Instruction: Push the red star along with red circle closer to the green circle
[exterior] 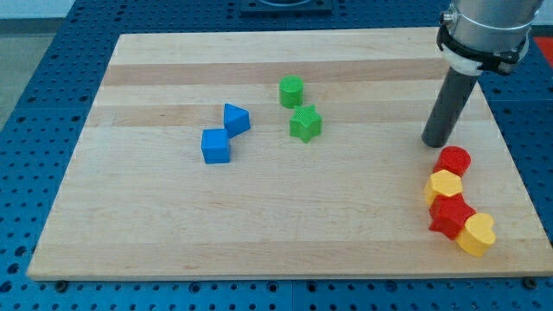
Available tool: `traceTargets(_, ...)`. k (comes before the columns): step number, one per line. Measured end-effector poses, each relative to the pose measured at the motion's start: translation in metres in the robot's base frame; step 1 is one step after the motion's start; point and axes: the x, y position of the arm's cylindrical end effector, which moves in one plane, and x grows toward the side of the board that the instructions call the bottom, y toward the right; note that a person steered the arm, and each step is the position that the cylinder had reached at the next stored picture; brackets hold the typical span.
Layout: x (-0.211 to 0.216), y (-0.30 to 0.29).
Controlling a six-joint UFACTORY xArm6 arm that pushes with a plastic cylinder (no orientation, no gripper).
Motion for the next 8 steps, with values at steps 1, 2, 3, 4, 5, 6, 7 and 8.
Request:
traceTargets(1, 0.013, 0.000)
traceTargets(2, 0.027, 0.000)
traceTargets(3, 0.029, 0.002)
traceTargets(4, 0.034, 0.003)
traceTargets(5, 0.043, 0.010)
traceTargets(6, 0.047, 0.012)
traceTargets(7, 0.046, 0.015)
traceTargets(8, 0.045, 0.032)
